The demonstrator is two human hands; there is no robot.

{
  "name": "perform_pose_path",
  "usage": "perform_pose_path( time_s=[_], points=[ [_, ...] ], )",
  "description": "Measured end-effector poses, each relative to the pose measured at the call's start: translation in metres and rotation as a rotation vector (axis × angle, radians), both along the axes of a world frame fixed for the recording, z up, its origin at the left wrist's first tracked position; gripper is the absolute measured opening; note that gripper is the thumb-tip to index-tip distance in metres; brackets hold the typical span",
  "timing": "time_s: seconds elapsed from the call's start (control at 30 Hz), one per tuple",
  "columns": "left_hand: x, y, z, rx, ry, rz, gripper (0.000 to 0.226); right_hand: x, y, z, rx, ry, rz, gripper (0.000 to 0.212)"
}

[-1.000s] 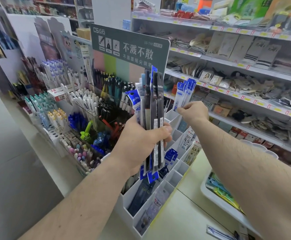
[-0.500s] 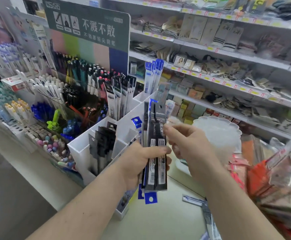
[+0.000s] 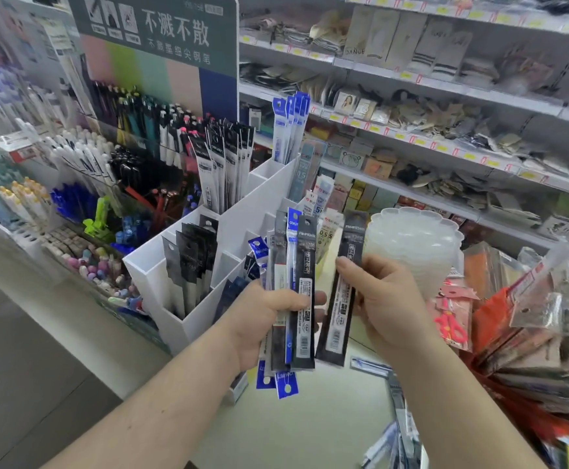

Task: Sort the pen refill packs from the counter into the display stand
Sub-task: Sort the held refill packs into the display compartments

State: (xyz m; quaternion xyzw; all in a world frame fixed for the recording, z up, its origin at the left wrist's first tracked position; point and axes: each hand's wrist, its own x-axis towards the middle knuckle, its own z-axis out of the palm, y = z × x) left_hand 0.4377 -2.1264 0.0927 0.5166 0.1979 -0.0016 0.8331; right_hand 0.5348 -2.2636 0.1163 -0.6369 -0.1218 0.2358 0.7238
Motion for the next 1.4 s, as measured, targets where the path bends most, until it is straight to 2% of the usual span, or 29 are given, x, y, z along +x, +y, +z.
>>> perform_pose_path(
  time_s=[0.1,0.13,0.23,0.43,0.63,0.73,0.87,0.97,1.07,1.17,1.23,1.3,1.4],
  points=[
    [-0.003,-0.002,-0.003,0.072,0.002,0.001,0.029,-0.007,0.001,-0.004,-0.002,0.053,0.090,0.033],
    [-0.003,-0.002,-0.005,0.094,0.004,-0.001,0.028,-0.009,0.002,-0.006,-0.014,0.059,0.110,0.032],
    [-0.002,-0.003,-0.008,0.160,0.025,0.013,0.026,-0.011,0.004,-0.010,-0.077,0.068,0.119,0.006],
    [-0.003,0.001,-0.009,0.109,-0.028,0.033,0.033,-0.005,-0.001,-0.015,-0.108,0.127,0.081,0.017],
    [-0.005,0.001,-0.012,0.077,-0.038,0.044,0.043,-0.007,-0.003,-0.012,-0.055,0.157,0.077,0.006],
    [-0.005,-0.001,-0.011,0.151,-0.010,0.113,0.034,-0.007,-0.003,-0.012,-0.073,0.109,0.059,0.006],
    [-0.005,-0.006,-0.011,0.289,0.013,0.216,0.022,-0.010,0.003,-0.013,-0.081,0.058,0.023,0.021],
    [-0.006,-0.010,-0.011,0.312,-0.008,0.188,0.026,-0.015,0.007,-0.009,-0.075,0.061,-0.012,0.012],
    [-0.010,-0.012,-0.009,0.333,-0.047,0.158,0.029,-0.018,0.010,-0.010,-0.122,-0.038,-0.089,0.036],
    [-0.011,-0.010,-0.013,0.385,-0.056,0.112,0.056,-0.023,0.013,-0.012,-0.168,-0.096,-0.149,0.033],
    [-0.012,-0.010,-0.016,0.393,-0.050,0.074,0.064,-0.028,0.015,-0.008,-0.188,-0.074,-0.146,0.030],
    [-0.013,-0.010,-0.018,0.388,-0.063,0.060,0.054,-0.032,0.017,-0.003,-0.199,-0.043,-0.121,0.036],
    [-0.015,-0.009,-0.017,0.358,-0.106,0.046,0.038,-0.036,0.019,0.001,-0.225,-0.027,-0.055,0.021]
  ],
)
